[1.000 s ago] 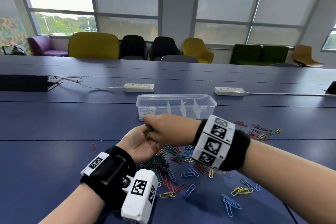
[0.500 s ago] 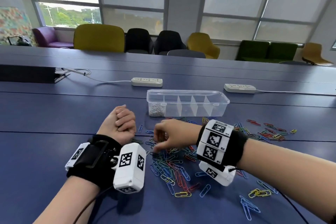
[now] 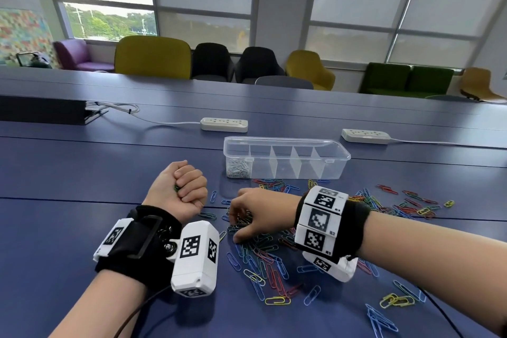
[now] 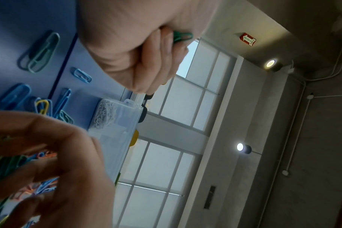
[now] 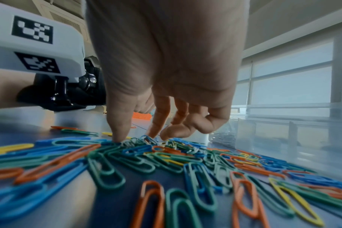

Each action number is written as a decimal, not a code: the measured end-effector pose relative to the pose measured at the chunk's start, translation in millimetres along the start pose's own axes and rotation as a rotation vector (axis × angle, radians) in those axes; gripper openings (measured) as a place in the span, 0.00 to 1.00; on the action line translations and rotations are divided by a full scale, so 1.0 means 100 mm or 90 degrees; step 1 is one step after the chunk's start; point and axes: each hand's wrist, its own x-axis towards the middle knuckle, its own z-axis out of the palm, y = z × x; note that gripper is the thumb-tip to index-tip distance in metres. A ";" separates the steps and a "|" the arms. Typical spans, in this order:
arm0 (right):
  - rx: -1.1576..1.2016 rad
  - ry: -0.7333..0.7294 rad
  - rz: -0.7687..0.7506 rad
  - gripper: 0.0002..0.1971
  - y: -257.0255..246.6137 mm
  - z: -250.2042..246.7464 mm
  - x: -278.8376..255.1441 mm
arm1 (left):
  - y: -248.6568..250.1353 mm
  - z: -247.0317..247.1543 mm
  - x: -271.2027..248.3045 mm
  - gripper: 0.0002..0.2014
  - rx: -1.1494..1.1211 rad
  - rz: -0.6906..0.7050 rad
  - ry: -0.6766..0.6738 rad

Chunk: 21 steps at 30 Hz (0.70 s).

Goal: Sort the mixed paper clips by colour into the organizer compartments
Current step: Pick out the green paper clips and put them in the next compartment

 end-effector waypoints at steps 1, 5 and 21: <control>-0.007 -0.002 -0.001 0.17 -0.01 -0.01 0.01 | 0.00 0.00 0.00 0.20 0.006 0.011 0.016; 0.005 -0.010 0.013 0.11 0.01 -0.01 0.03 | 0.03 0.02 -0.03 0.18 0.006 0.029 0.042; 0.249 0.038 0.058 0.05 0.17 -0.10 -0.13 | 0.00 0.07 -0.05 0.17 -0.042 0.006 0.097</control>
